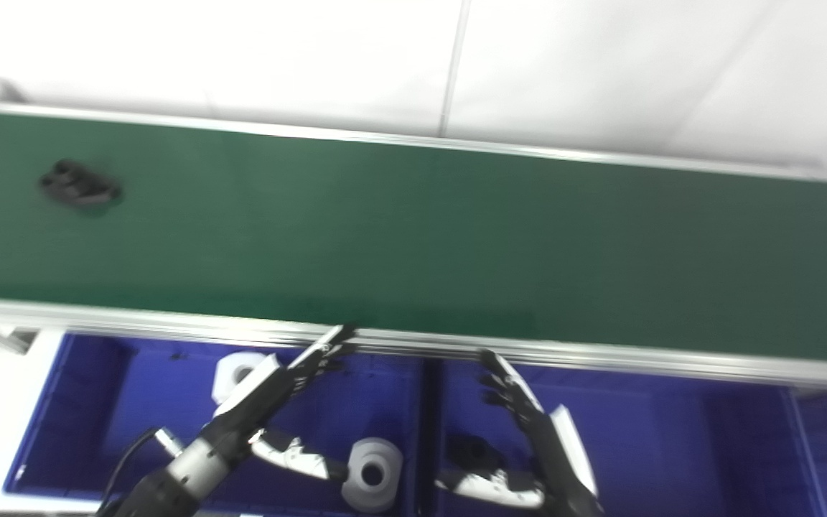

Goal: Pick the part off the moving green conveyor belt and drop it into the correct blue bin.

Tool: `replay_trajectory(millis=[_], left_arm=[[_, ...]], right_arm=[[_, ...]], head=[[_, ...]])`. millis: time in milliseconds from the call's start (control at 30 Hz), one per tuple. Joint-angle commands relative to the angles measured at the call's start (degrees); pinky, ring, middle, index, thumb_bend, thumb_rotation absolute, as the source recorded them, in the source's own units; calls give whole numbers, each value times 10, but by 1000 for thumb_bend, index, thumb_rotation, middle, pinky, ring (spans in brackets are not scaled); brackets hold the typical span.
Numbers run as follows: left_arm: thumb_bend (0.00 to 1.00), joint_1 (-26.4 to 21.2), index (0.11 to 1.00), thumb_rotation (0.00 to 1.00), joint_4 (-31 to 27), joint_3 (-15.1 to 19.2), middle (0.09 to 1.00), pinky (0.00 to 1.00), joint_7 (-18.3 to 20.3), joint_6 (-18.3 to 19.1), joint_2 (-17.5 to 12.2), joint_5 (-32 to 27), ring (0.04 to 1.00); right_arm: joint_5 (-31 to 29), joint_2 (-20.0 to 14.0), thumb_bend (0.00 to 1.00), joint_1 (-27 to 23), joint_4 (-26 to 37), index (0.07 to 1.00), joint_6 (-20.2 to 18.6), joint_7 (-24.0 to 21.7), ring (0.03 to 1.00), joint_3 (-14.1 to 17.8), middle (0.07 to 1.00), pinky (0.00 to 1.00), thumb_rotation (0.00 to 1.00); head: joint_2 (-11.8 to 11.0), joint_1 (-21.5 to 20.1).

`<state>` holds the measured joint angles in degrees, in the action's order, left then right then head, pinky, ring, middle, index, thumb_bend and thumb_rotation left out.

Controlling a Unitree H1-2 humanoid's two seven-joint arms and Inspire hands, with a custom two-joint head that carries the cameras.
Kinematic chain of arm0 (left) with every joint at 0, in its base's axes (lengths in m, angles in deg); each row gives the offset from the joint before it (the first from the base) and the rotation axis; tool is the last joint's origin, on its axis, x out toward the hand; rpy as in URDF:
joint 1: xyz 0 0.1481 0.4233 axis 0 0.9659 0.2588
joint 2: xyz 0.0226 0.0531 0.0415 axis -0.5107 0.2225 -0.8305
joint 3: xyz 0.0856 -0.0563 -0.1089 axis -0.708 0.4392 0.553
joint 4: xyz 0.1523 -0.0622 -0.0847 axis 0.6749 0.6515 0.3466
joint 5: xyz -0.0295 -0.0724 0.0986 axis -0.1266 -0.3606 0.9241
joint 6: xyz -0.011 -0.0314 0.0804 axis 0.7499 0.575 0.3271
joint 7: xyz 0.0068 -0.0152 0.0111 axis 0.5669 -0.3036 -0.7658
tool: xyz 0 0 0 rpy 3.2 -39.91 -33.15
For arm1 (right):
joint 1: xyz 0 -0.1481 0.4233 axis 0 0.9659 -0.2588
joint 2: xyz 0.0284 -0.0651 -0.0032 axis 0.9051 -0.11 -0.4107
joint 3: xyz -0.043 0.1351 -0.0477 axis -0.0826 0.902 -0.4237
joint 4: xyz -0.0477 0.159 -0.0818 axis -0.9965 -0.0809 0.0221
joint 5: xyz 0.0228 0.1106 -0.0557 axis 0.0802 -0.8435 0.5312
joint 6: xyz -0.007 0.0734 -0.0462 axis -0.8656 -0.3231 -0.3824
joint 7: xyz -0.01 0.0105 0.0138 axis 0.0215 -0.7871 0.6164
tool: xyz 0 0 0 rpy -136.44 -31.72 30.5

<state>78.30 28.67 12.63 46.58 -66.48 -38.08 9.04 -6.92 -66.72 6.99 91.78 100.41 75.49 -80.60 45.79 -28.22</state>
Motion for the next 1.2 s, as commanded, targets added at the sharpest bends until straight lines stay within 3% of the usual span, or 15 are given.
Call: replay_trajectory(millis=[0,633,900,1067,1133,1167], left_arm=[[783,-4,989,344,-8,6,1000,911,3,-24,-8,-12,978],[800,-8,961,293,-10,8,991,880,10,-24,-2,-5,958],[791,-8,974,301,-17,-7,1000,877,2,-25,3,25,960],[806,10,993,343,-45,-31,1000,935,-8,-23,21,63,985],[805,11,996,341,-39,-40,1000,919,-9,-22,26,76,985],[805,9,997,338,-31,-44,1000,916,-13,-22,30,79,984]], right_arm=[[11,5,952,3,15,932,-10,9,870,0,916,804,432],[6,-3,941,3,20,933,-14,7,901,5,937,833,410],[-45,-22,946,3,9,943,13,4,909,10,940,846,365],[-78,-39,926,9,1,959,26,-1,918,19,948,866,340],[-94,-47,913,10,-8,960,35,-4,906,22,948,845,320],[-101,-52,911,10,-18,960,45,-4,904,24,948,843,317]], head=[[1,1],[-1,76],[-3,123],[-32,221],[-51,262],[-71,298]])
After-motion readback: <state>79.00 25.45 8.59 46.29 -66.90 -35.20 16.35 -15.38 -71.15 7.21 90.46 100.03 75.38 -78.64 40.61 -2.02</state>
